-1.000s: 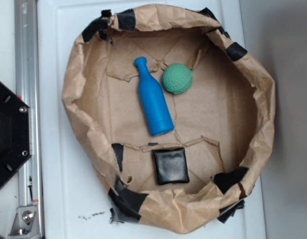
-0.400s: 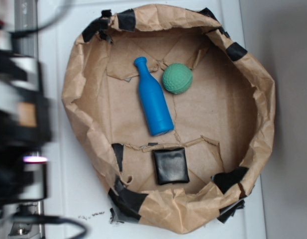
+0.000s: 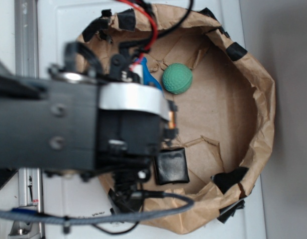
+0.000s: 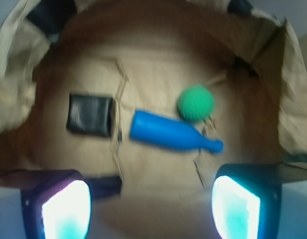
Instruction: Grab the green ball.
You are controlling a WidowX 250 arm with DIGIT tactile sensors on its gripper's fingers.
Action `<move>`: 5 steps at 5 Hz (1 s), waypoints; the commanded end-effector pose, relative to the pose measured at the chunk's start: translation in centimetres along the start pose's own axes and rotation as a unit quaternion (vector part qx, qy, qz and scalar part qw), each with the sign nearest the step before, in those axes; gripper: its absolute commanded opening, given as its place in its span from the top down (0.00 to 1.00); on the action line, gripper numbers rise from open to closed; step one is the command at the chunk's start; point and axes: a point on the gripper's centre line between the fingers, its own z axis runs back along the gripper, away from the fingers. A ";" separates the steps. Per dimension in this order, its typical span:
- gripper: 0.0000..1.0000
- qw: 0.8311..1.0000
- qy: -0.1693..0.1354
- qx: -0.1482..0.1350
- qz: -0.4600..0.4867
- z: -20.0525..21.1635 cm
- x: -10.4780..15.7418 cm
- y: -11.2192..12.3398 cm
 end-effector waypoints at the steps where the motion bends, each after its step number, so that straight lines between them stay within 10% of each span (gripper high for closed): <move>1: 0.00 0.984 0.031 0.025 0.174 -5.2 2.4 4.6; 3: 0.00 0.971 0.042 -0.001 0.235 -10.4 3.2 7.0; 5: 0.00 0.981 0.053 -0.033 0.186 -14.7 4.0 4.3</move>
